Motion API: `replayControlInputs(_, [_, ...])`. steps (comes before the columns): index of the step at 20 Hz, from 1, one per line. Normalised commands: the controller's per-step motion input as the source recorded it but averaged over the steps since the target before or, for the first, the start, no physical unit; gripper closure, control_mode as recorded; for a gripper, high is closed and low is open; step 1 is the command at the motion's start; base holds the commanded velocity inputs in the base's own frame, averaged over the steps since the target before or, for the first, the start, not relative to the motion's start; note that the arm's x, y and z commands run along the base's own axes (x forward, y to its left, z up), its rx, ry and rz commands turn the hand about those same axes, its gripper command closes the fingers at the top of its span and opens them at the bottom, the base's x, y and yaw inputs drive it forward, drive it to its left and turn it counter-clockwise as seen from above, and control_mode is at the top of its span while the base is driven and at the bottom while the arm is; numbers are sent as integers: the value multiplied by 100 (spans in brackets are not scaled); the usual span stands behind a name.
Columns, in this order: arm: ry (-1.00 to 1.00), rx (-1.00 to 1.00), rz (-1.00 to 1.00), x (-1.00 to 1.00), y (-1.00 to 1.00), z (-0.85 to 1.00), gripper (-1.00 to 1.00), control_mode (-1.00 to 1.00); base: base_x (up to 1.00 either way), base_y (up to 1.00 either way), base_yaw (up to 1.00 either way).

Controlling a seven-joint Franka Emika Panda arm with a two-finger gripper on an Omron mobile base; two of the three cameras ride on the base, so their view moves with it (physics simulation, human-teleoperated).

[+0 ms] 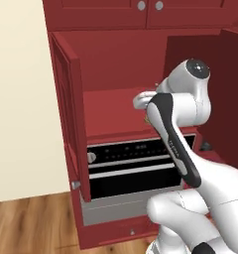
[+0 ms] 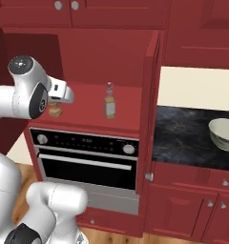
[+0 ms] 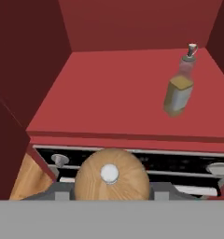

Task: Retrieve the bottle and the shaker from the cabinet and place them next to the mixing bowl on the counter. Then add garlic from the fridge to the mixing bowl.

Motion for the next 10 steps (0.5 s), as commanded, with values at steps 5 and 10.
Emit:
replayControlInputs(5, [0, 0, 0, 0, 0, 0, 100, 100, -100, 5, -15])
replayControlInputs(10, [0, 0, 0, 0, 0, 0, 100, 100, -90, -14, -26])
